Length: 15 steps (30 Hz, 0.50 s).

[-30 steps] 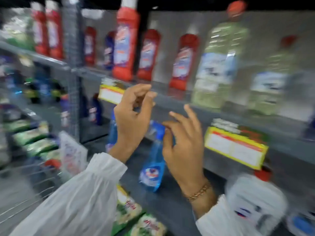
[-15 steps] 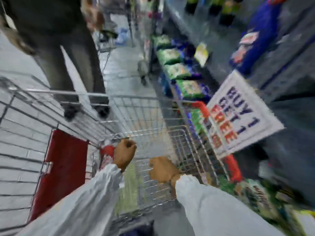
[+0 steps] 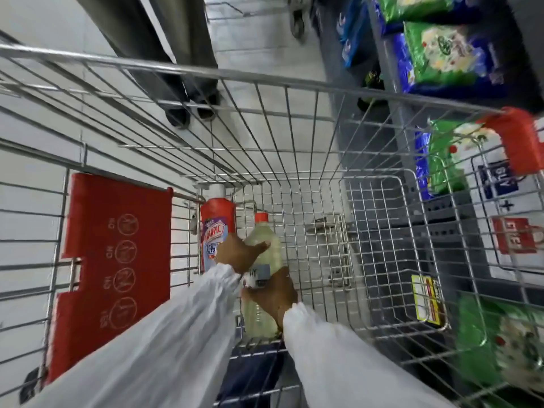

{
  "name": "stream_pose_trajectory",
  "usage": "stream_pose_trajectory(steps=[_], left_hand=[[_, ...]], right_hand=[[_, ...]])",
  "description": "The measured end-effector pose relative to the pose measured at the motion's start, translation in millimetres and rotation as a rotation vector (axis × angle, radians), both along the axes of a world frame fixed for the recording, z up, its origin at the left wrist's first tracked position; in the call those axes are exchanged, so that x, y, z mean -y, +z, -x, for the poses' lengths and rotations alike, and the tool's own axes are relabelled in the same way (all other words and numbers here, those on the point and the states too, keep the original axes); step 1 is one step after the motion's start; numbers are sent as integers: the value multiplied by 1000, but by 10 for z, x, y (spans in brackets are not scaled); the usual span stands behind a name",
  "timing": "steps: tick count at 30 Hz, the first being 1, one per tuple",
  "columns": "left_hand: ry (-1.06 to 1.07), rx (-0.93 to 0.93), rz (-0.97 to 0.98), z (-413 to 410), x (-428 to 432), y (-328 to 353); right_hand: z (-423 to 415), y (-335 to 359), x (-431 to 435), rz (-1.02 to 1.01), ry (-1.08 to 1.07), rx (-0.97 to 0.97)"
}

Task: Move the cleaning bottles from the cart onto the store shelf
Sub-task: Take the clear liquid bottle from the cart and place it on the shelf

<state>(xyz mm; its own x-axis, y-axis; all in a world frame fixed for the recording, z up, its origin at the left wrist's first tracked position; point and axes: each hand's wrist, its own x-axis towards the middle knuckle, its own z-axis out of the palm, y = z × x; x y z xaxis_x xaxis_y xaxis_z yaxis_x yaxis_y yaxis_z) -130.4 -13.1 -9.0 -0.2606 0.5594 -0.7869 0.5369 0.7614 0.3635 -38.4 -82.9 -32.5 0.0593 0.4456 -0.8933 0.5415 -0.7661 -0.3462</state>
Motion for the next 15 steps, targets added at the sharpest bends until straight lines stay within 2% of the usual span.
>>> stream_pose_trajectory(steps=[4,10,15], left_hand=[[-123,25,-14,42,-8,99],[-106,219,-113,-166,60,597],[-29,549,-164,-520,42,1304]], right_hand=[[-96,256,-72,26,-70,49],[-613,616,-143,-74,-227,-128],[-1044,1237,-259,-236,-360,-349]])
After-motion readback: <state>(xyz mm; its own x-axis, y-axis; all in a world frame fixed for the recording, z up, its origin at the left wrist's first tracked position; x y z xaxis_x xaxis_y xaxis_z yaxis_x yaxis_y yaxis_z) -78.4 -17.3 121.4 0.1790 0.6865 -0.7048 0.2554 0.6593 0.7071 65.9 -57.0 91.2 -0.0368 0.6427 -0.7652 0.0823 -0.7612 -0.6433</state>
